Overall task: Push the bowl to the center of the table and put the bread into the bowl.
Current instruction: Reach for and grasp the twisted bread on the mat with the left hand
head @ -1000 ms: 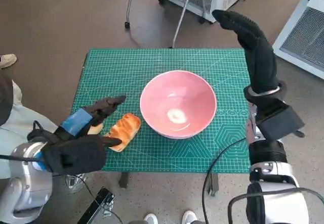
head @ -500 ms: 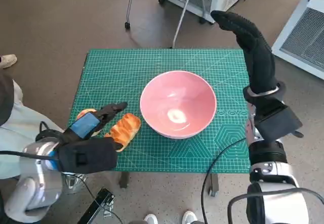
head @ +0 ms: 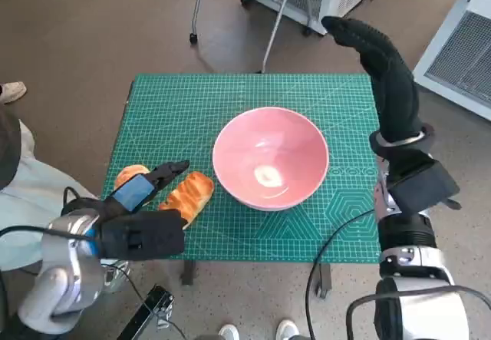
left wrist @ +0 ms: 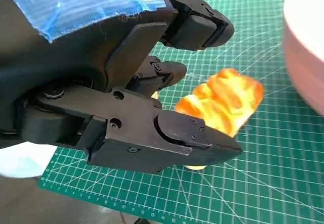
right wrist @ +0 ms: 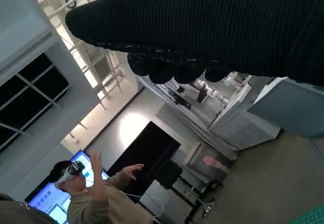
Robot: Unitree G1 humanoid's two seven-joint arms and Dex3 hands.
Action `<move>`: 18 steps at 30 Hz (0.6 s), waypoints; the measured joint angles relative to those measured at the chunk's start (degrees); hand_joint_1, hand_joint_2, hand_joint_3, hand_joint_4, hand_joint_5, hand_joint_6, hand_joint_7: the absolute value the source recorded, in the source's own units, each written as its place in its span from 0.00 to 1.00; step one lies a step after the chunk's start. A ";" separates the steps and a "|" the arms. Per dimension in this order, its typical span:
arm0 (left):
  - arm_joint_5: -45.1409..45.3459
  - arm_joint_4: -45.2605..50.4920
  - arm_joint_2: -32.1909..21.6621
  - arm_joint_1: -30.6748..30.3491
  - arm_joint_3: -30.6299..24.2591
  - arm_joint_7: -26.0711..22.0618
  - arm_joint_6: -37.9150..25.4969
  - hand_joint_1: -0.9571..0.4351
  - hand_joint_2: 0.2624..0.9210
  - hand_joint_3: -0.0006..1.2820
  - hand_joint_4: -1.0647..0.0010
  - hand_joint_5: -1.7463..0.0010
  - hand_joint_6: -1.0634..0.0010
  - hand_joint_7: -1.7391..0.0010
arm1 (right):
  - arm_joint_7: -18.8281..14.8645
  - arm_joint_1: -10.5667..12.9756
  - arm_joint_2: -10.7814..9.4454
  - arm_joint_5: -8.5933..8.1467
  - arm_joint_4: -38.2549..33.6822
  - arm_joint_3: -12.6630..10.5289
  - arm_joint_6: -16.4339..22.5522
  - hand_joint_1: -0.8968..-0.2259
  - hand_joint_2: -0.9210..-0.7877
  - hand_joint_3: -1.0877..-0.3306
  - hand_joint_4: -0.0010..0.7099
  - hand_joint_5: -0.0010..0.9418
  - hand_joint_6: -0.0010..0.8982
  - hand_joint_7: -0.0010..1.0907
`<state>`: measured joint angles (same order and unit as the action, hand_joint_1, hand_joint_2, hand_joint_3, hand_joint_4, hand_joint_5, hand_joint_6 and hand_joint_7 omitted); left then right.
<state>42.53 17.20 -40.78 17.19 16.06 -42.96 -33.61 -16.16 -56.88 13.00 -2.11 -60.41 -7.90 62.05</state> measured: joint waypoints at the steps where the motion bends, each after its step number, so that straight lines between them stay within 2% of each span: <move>1: 0.03 -0.49 0.47 0.18 0.03 0.39 -0.01 0.42 0.83 0.00 0.84 1.00 0.77 1.00 | 0.00 0.00 0.00 -0.01 0.00 -0.03 -0.01 0.41 0.00 0.42 0.38 0.01 0.00 0.65; 18: 1.73 -10.48 7.52 0.64 3.90 10.10 2.25 0.41 0.87 0.01 0.80 0.99 0.73 0.99 | 0.55 0.42 -0.44 -0.75 0.27 -0.34 -0.18 0.41 0.00 0.42 0.38 0.01 0.00 0.67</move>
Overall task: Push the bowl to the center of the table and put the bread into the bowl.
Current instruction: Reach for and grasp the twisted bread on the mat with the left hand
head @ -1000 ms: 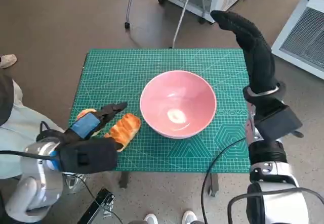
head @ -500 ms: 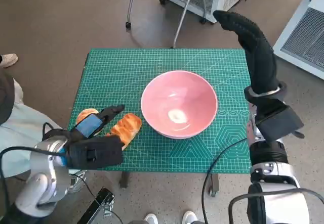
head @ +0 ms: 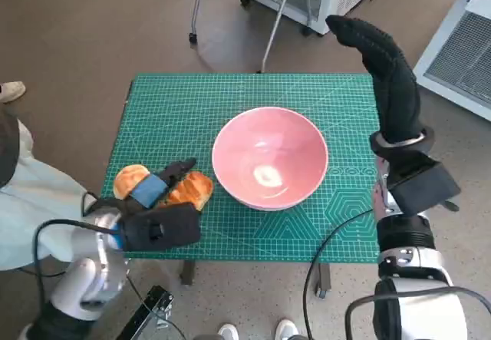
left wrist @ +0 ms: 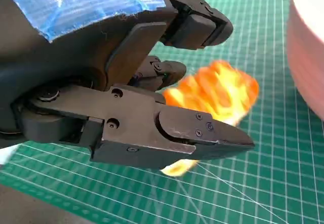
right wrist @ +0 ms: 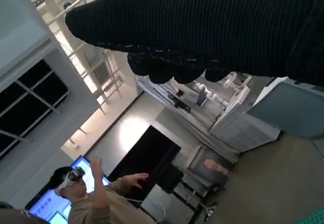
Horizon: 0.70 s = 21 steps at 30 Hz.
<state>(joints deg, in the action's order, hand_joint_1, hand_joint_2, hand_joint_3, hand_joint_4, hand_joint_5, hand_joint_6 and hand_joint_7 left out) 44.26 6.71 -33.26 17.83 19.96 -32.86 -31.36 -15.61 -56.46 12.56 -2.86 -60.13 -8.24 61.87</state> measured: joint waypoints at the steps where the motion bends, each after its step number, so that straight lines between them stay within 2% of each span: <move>1: 0.17 -0.69 0.15 0.15 0.32 0.48 0.40 0.41 0.88 0.01 0.79 0.99 0.72 0.99 | 0.00 0.01 -0.01 -0.29 0.00 -0.06 -0.01 0.40 0.00 0.42 0.38 0.01 0.00 0.67; 9: 1.01 -6.27 0.81 2.03 2.32 2.23 2.26 0.44 0.89 0.01 0.66 0.96 0.66 0.97 | -0.03 0.08 -0.13 -1.48 0.12 -0.28 -0.03 0.40 0.00 0.42 0.39 0.01 0.00 0.67; 14: 1.20 -9.82 1.97 3.85 3.61 3.57 4.10 0.49 0.89 0.00 0.47 0.90 0.62 0.97 | -0.20 0.25 -0.48 -1.79 0.13 -0.31 -0.09 0.42 0.00 0.42 0.39 0.01 0.00 0.66; 15: 1.21 -10.53 2.06 4.17 3.76 3.82 4.40 0.50 0.89 0.00 0.46 0.85 0.61 0.97 | -0.28 0.27 -0.64 -1.90 0.13 -0.31 -0.10 0.42 0.00 0.42 0.39 0.01 0.00 0.66; 17: 1.21 -11.55 2.07 4.55 3.97 4.27 5.19 0.54 0.90 0.00 0.49 0.63 0.58 0.97 | -0.53 0.32 -0.82 -2.16 0.13 -0.34 -0.11 0.43 0.00 0.42 0.39 0.01 0.00 0.66; 18: 1.21 -12.02 2.06 4.64 4.03 4.48 5.54 0.69 0.93 0.03 0.45 0.50 0.57 0.97 | -0.63 0.35 -0.84 -2.27 0.13 -0.36 -0.11 0.43 0.00 0.42 0.39 0.01 0.00 0.66; 20: 1.28 -12.75 1.89 4.70 4.05 5.30 6.40 0.82 0.96 0.05 0.42 0.39 0.53 0.96 | -0.71 0.41 -0.88 -2.61 0.13 -0.44 -0.11 0.43 0.00 0.42 0.39 0.01 0.00 0.66; 21: 1.42 -13.08 1.68 4.76 4.03 5.80 6.90 0.84 0.95 0.08 0.42 0.36 0.50 0.95 | -0.74 0.45 -0.88 -2.66 0.13 -0.47 -0.11 0.43 0.00 0.42 0.39 0.01 0.00 0.66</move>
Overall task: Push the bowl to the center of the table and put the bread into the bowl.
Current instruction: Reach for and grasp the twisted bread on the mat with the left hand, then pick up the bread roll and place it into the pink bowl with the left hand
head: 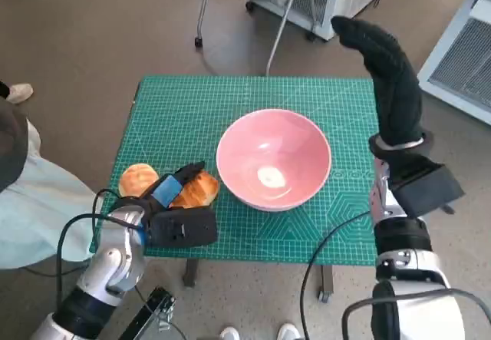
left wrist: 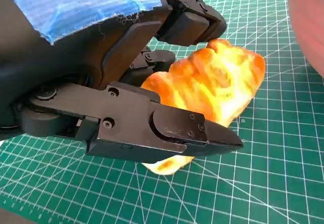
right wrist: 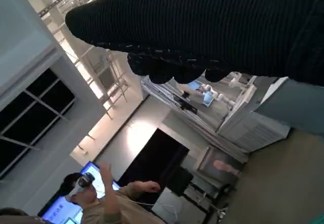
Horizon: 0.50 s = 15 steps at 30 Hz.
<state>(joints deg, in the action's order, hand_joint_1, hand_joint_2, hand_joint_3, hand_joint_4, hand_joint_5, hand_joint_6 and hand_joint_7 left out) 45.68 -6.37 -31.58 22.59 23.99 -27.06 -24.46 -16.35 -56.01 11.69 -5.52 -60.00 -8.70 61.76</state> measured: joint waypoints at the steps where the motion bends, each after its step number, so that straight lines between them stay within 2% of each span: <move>1: 0.16 -0.26 -0.32 0.02 0.00 0.49 0.67 0.89 0.88 0.18 0.42 0.31 0.47 0.93 | 0.00 0.07 -0.01 -0.02 0.01 -0.01 0.00 0.43 0.00 0.42 0.39 0.01 0.00 0.66; 3: 0.45 -0.67 -1.01 -0.01 0.00 1.42 2.11 0.93 0.79 0.30 0.45 0.24 0.42 0.87 | 0.00 0.31 -0.01 -0.04 0.05 -0.05 0.00 0.43 0.00 0.42 0.39 0.01 0.00 0.66; 6: 0.64 -1.60 -1.96 -0.22 -0.05 3.37 4.76 0.77 0.91 0.23 0.49 0.16 0.48 0.53 | 0.00 0.72 -0.02 -0.06 0.25 -0.09 -0.03 0.42 0.00 0.42 0.39 0.01 0.00 0.66; 7: 0.64 -1.78 -2.18 -0.36 -0.08 4.07 5.66 0.76 0.82 0.31 0.50 0.15 0.48 0.47 | 0.00 0.85 -0.02 -0.09 0.32 -0.11 -0.06 0.42 0.00 0.42 0.39 0.01 0.00 0.66; 8: 0.62 -1.98 -2.31 -0.41 -0.17 4.85 6.63 0.73 0.62 0.51 0.51 0.11 0.50 0.32 | 0.00 0.95 -0.02 -0.18 0.44 -0.13 -0.11 0.42 0.00 0.43 0.39 0.01 0.00 0.66; 9: 0.61 -2.16 -2.49 -0.49 -0.27 5.50 7.46 0.72 0.47 0.65 0.52 0.09 0.52 0.22 | 0.00 1.00 -0.07 -0.28 0.54 -0.13 -0.14 0.42 0.00 0.43 0.39 0.01 0.00 0.66; 11: 0.58 -2.35 -2.94 -0.78 -0.50 6.75 9.07 0.70 0.36 0.76 0.52 0.07 0.52 0.16 | 0.00 1.04 -0.18 -0.49 0.76 -0.16 -0.34 0.41 0.00 0.44 0.39 0.01 0.00 0.66; 12: 0.50 -2.38 -3.08 -0.92 -0.59 7.17 9.71 0.70 0.35 0.75 0.51 0.07 0.50 0.18 | 0.00 1.04 -0.23 -0.60 0.84 -0.17 -0.48 0.41 0.00 0.44 0.39 0.01 0.00 0.66; 13: 0.36 -2.38 -3.20 -1.11 -0.82 7.54 10.35 0.70 0.37 0.72 0.50 0.07 0.47 0.22 | 0.01 1.04 -0.29 -0.71 0.93 -0.17 -0.61 0.41 0.00 0.44 0.39 0.01 0.00 0.66; 15: 0.03 -2.38 -3.49 -1.45 -1.28 8.02 11.34 0.69 0.49 0.57 0.45 0.12 0.42 0.32 | 0.01 1.06 -0.35 -0.86 1.06 -0.17 -0.73 0.41 0.00 0.44 0.39 0.01 0.00 0.66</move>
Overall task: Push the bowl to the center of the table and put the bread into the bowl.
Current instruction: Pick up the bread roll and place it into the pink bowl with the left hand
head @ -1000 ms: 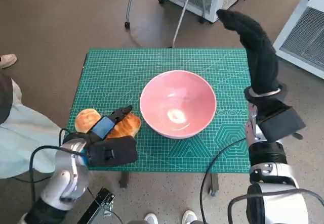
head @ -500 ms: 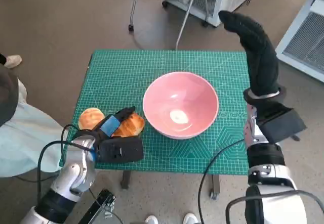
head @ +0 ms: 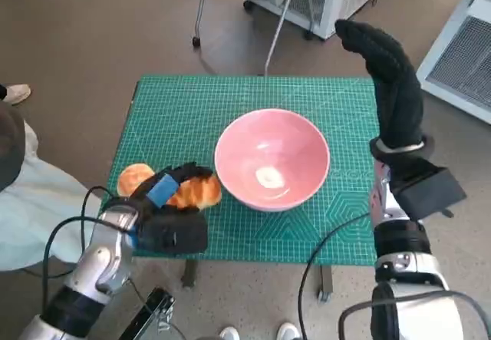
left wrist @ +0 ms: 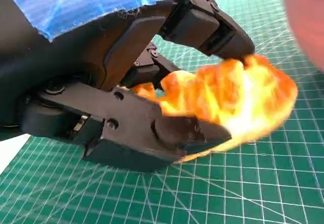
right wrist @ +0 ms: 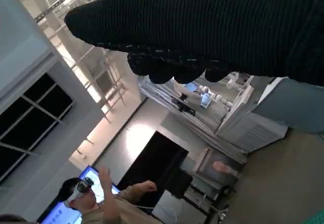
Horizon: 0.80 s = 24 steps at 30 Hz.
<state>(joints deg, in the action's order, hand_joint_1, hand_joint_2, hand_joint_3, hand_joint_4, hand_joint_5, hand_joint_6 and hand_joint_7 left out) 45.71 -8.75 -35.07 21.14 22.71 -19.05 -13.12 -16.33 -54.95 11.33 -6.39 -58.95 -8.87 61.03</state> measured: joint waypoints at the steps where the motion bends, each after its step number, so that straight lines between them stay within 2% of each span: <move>1: -0.30 0.01 -0.17 -0.10 -0.25 0.15 0.37 0.69 0.53 0.53 0.44 0.13 0.41 0.34 | 0.00 0.01 0.00 -0.05 0.05 -0.01 -0.06 0.41 0.00 0.44 0.39 0.01 0.00 0.66; 5: -0.91 0.13 -0.60 -0.35 -1.41 0.42 0.95 0.69 0.73 0.31 0.38 0.21 0.38 0.41 | 0.14 0.14 0.00 -0.06 0.11 -0.03 -0.37 0.40 0.00 0.45 0.39 0.01 0.00 0.66; 9: -1.59 0.52 -0.67 -0.40 -3.28 0.46 0.93 0.69 0.86 0.17 0.34 0.25 0.37 0.42 | 0.61 0.28 -0.01 0.13 0.18 0.08 -0.38 0.40 0.00 0.45 0.39 0.01 0.00 0.66; 16: -3.52 3.25 -0.66 0.08 -7.74 0.25 -0.25 0.69 0.90 0.13 0.32 0.28 0.38 0.41 | 0.67 0.31 -0.01 0.11 0.18 0.13 -0.37 0.40 0.00 0.45 0.39 0.01 0.00 0.66; 24: -5.07 11.69 -0.60 5.60 -14.35 0.57 -2.85 0.69 0.96 0.05 0.26 0.37 0.39 0.36 | 0.64 0.30 0.00 0.10 0.17 0.19 -0.36 0.41 0.00 0.45 0.39 0.01 0.00 0.66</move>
<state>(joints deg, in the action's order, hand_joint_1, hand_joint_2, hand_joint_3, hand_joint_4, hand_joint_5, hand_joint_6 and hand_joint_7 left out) 40.64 2.94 -35.67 26.74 8.37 -18.47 -15.97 -15.70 -54.65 11.33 -6.28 -58.78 -8.69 60.67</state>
